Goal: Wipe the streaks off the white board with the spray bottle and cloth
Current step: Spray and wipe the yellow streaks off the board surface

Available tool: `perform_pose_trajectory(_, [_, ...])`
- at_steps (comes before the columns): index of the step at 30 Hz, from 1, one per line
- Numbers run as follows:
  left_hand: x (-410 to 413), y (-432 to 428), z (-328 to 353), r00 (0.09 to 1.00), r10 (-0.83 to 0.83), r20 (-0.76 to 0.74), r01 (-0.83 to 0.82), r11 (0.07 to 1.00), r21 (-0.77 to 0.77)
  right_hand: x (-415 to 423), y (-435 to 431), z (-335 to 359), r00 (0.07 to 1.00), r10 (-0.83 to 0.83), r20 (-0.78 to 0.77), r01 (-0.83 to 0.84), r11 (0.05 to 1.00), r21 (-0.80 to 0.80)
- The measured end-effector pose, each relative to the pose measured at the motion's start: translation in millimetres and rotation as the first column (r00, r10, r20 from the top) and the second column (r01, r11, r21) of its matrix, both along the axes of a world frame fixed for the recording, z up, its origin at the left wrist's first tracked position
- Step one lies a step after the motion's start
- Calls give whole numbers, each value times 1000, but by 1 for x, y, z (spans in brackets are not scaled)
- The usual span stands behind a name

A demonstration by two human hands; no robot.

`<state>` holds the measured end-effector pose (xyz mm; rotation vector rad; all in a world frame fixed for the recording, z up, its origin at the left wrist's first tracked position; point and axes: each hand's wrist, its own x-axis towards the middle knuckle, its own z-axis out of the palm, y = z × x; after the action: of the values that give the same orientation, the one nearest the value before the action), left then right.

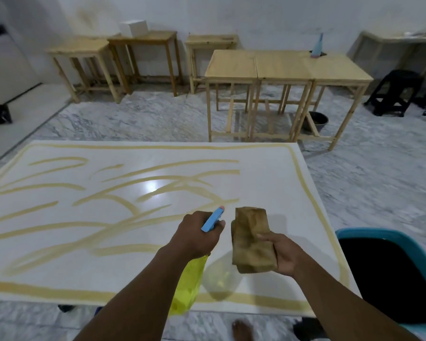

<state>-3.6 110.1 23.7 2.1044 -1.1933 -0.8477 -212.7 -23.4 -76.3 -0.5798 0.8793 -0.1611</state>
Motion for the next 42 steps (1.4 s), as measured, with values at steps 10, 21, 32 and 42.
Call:
perform_pose_trajectory(10, [35, -139, -23, 999, -42, 5, 42, 997, 64, 88, -254, 43, 653, -55, -755, -581, 604, -546])
perform_pose_trajectory(21, [54, -239, -72, 994, -76, 78, 74, 997, 18, 100, -320, -111, 416, -262, -871, -899, 22, -436])
perform_pose_trajectory(32, [46, -126, -45, 995, -56, 82, 53, 998, 41, 67, -67, -54, 281, -139, -950, -957, 29, -288])
perform_pose_trajectory(42, [60, 17, 0, 995, -81, 50, 75, 990, 118, 64, 39, 17, 985, -171, -12, 171, 985, -16])
